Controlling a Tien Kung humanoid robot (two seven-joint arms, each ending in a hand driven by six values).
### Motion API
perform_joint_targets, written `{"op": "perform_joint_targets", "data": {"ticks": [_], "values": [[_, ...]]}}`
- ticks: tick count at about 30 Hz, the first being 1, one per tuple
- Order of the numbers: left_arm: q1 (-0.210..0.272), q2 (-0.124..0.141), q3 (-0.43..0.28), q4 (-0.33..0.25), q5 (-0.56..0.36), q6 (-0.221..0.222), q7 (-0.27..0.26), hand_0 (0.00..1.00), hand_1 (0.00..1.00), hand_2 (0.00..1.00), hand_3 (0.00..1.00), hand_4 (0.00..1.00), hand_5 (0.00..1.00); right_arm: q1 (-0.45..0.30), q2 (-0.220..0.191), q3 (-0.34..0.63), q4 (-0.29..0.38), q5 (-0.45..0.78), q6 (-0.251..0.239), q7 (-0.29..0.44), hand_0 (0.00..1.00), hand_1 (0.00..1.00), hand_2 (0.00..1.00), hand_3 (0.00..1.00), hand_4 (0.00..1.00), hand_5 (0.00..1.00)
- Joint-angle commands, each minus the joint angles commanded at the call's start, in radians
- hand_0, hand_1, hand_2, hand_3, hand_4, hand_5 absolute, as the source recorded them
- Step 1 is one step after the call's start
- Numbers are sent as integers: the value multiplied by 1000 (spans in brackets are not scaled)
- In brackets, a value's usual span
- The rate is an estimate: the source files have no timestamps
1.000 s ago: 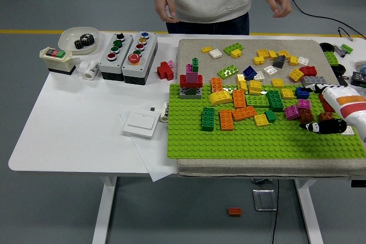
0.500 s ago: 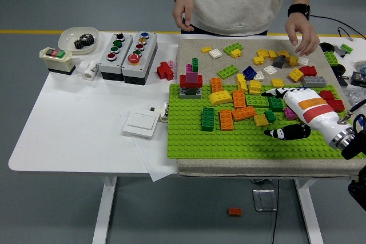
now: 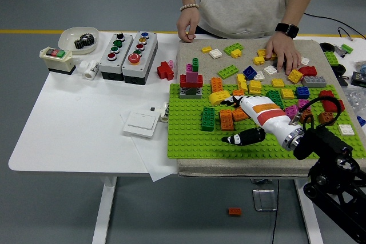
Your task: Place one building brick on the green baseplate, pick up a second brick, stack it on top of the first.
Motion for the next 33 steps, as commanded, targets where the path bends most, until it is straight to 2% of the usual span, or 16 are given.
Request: {"op": "perform_joint_targets", "data": {"ticks": [1,8,18,19,23,25,33], "values": [[0,0,0,0,0,0,0,841,830,829,621,731,694,6,7,-4,-7,7,-3,-5,617,702,772,820,998,408],[3,1,-4,-1,11,-2,6,839,829,825,621,728,691,64,65,-41,-77,20,-47,-20,613,704,773,829,998,410],[3,1,-8,-2,20,-2,11,837,828,825,620,724,688,120,123,-94,-190,-100,-95,6,605,705,775,835,998,403],[2,1,-9,-2,21,-2,12,836,826,822,622,723,687,127,131,-98,-199,-106,-97,7,591,701,770,831,998,437],[1,2,-9,-3,21,-2,12,836,826,822,622,723,687,141,147,-105,-219,-107,-101,9,591,701,770,831,998,437],[0,2,-10,-3,23,-2,13,835,826,820,619,723,685,159,167,-116,-249,-101,-105,12,578,696,769,828,998,440],[-3,3,-11,-4,25,-4,14,835,824,819,620,722,684,194,200,-142,-340,-93,-93,16,559,689,764,825,998,444]]}}
